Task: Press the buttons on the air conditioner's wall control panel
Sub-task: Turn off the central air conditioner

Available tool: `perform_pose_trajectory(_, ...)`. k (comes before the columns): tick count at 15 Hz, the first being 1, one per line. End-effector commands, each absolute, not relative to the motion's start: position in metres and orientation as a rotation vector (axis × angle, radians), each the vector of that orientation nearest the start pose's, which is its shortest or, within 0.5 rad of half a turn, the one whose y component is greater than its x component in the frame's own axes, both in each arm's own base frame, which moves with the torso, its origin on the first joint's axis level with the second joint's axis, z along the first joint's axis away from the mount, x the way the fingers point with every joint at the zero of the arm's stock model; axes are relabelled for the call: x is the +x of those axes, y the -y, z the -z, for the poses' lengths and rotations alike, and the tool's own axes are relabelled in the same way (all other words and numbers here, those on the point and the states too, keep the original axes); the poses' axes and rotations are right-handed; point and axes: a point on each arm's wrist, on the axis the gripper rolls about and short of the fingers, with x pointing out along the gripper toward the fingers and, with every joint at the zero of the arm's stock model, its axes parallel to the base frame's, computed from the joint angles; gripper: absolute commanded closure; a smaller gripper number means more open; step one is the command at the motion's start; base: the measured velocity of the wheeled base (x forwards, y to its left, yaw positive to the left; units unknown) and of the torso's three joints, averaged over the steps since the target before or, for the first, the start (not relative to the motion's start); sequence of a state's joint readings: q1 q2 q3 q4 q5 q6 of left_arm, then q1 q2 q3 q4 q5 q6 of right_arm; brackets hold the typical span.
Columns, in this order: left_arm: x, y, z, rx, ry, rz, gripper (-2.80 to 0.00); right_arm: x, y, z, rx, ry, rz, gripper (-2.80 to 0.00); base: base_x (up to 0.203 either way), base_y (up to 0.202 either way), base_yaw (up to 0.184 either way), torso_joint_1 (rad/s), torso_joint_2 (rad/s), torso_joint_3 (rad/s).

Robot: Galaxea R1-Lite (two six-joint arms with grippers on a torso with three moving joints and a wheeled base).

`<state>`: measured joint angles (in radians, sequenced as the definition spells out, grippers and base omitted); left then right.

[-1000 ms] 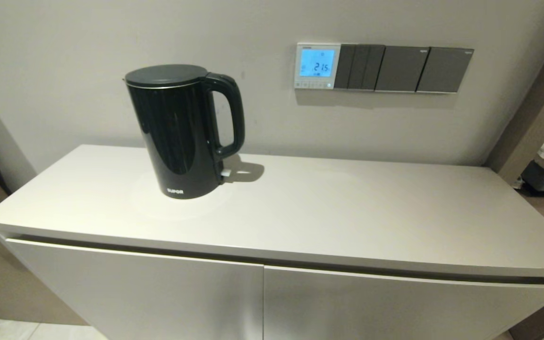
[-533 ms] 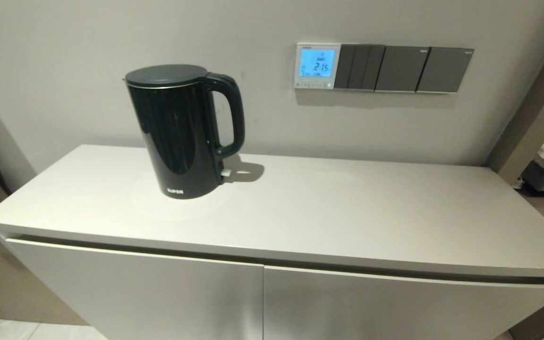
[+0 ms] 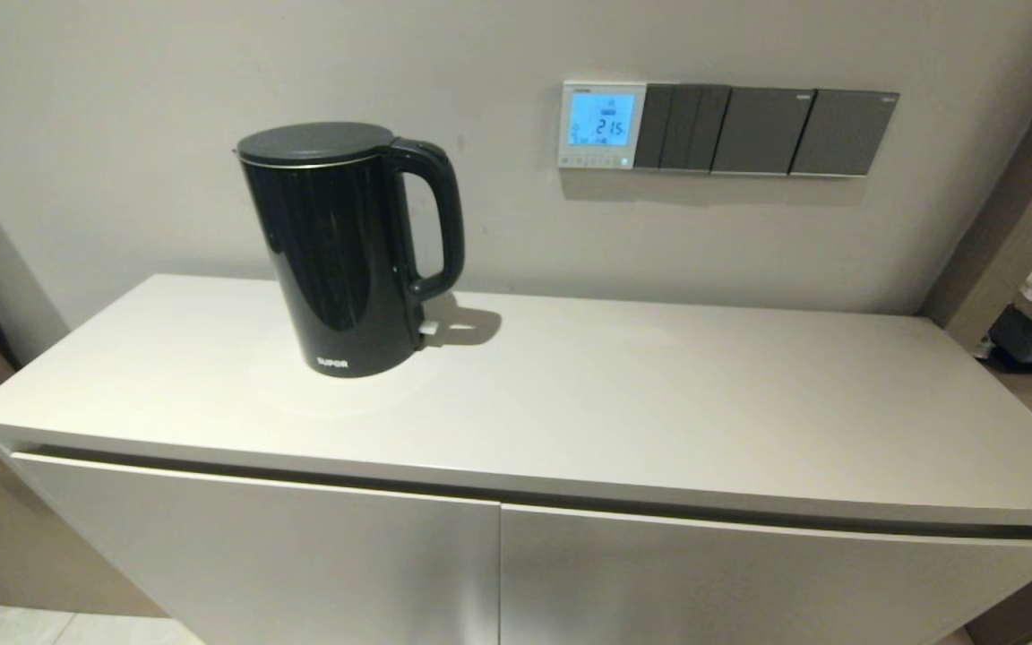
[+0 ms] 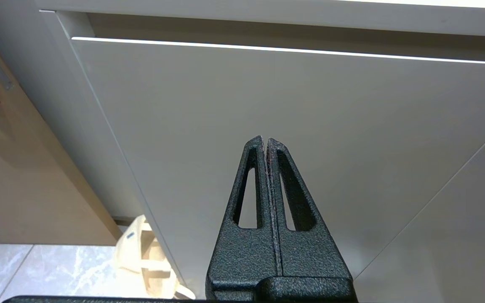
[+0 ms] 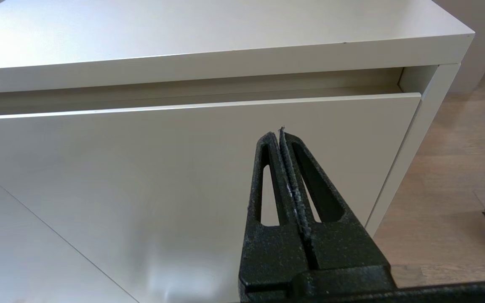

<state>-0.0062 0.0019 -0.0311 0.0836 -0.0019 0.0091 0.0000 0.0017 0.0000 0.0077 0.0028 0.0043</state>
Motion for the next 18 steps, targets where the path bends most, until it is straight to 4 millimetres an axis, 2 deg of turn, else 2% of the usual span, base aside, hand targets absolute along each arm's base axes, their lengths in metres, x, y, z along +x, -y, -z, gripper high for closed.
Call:
perform_pose_trajectory(1,-0.0252,-0.0001,-0.0753,0.009,-0.055,0.009,0.00,-0.0225,0.0000,-0.0749,0.008,-0.011,-0.003,0.00,0.000,0.000,0.000,0.000,0.00,0.000)
perform_pose_trajectory(16,-0.0252,-0.0001,-0.0753,0.009,-0.055,0.008,0.00,-0.0227,-0.0001,-0.0758,-0.007,0.002,0.002,0.00,0.000,0.000,0.000,0.000,0.00,0.000)
perform_pose_trajectory(18,-0.0252,-0.0001,-0.0753,0.009,-0.055,0.008,0.00,-0.0245,0.0000,-0.0817,-0.030,0.020,0.004,0.00,0.000,0.000,0.000,0.000,0.00,0.000)
